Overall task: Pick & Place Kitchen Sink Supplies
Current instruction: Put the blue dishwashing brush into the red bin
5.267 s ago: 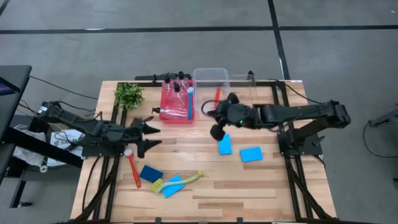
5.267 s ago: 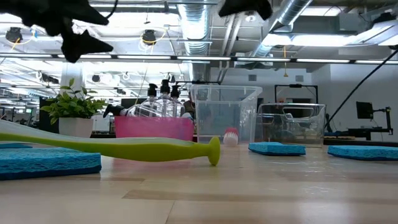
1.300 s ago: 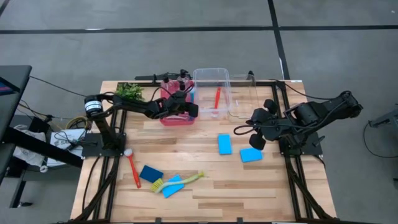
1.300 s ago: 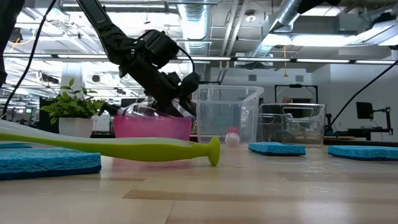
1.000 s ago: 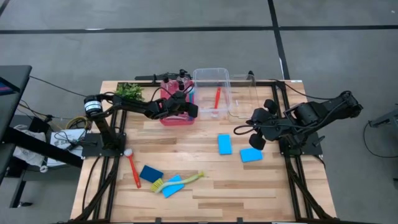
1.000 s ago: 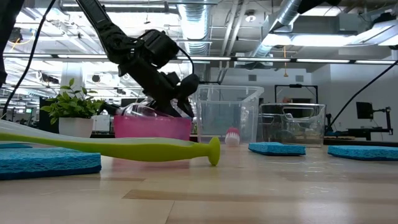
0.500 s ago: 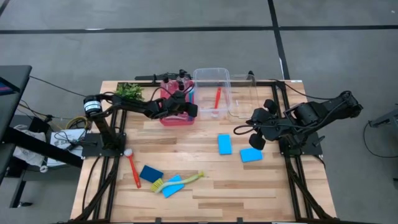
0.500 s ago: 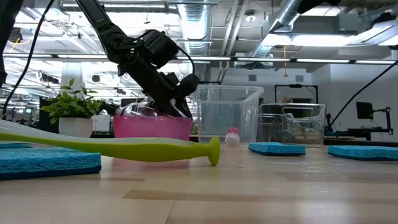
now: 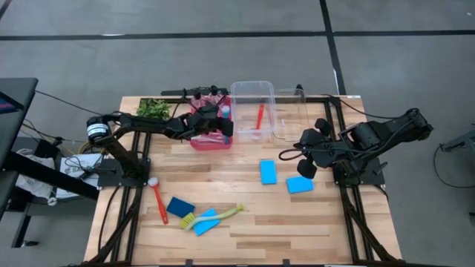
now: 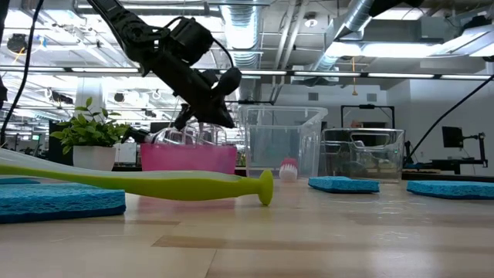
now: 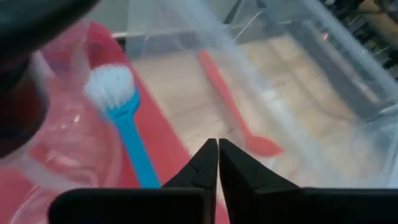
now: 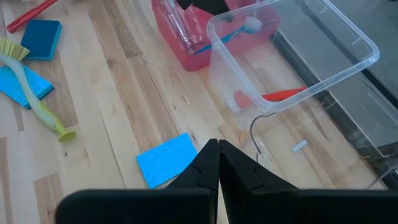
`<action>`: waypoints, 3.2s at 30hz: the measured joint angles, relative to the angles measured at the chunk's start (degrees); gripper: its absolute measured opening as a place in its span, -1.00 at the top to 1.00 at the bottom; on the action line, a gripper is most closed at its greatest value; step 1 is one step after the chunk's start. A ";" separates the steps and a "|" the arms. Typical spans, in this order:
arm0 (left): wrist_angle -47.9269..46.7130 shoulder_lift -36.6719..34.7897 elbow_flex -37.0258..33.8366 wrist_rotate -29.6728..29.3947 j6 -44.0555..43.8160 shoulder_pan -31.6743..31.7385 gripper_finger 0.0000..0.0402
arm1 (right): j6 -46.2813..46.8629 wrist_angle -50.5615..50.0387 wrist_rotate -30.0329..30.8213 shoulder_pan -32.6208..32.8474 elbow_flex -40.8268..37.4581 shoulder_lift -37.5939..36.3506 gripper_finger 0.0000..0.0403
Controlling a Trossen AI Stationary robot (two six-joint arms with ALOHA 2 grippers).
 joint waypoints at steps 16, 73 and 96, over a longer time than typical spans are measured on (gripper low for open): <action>-5.22 1.57 0.08 -2.50 -0.57 0.48 0.47 | 0.11 -0.02 -0.02 0.00 0.00 0.00 1.00; -7.21 7.10 0.09 -3.08 -2.42 1.25 0.45 | -0.50 0.39 -0.02 0.00 -0.02 -0.02 1.00; -6.52 7.12 0.04 -2.58 -2.41 1.20 0.96 | -0.32 0.39 -0.22 0.00 -0.02 0.00 1.00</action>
